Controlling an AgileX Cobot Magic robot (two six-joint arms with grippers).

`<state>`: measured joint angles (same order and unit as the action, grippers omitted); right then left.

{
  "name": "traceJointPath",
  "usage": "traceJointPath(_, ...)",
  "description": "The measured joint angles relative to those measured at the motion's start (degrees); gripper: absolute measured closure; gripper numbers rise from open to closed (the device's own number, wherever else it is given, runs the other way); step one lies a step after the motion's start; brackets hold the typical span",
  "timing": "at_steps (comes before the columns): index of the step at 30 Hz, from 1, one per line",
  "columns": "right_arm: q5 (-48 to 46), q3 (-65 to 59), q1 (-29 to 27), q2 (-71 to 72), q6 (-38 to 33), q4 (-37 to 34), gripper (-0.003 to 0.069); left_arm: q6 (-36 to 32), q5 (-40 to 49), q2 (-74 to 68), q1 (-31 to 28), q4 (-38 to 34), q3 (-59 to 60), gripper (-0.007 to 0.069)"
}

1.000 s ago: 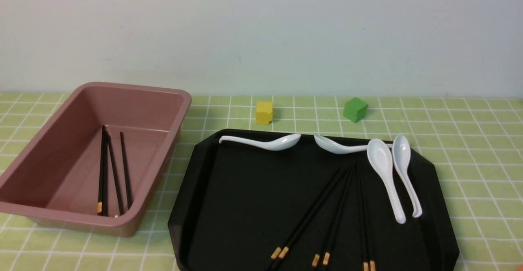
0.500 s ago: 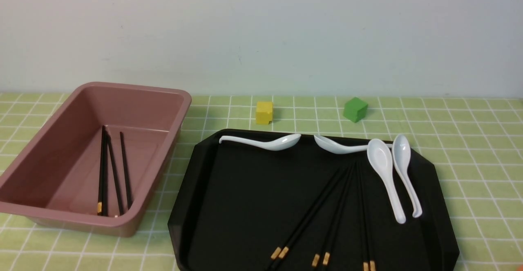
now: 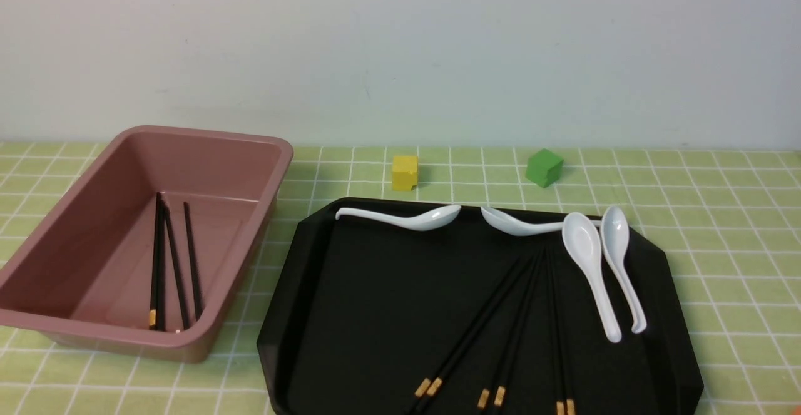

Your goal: On green tablecloth take chopsticks from black tray and put them in box.

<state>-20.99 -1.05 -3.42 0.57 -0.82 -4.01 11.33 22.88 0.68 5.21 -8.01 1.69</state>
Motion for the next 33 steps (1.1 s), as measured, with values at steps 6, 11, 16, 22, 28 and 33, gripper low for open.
traceJointPath(6, 0.0, 0.0, 0.0, 0.0, 0.0, 0.0, 0.0419, 0.0, 0.0, 0.0, 0.0, 0.0, 0.0, 0.0544)
traceJointPath(11, 0.0, 0.0, 0.0, 0.0, 0.0, 0.0, 0.0419, 0.0, 0.0, 0.0, 0.0, 0.0, 0.0, 0.0538)
traceJointPath(16, 0.0, 0.0, 0.0, 0.0, 0.0, 0.0, 0.0419, 0.0, 0.0, 0.0, 0.0, 0.0, 0.0, 0.0531)
traceJointPath(22, 0.0, 0.0, 0.0, 0.0, 0.0, 0.0, 0.0419, 0.0, 0.0, 0.0, 0.0, 0.0, 0.0, 0.0522)
traceJointPath(28, 0.0, 0.0, 0.0, 0.0, 0.0, 0.0, 0.0419, 0.0, 0.0, 0.0, 0.0, 0.0, 0.0, 0.0516)
traceJointPath(33, 0.0, 0.0, 0.0, 0.0, 0.0, -0.1, 0.0419, 0.0, 0.0, 0.0, 0.0, 0.0, 0.0, 0.0511)
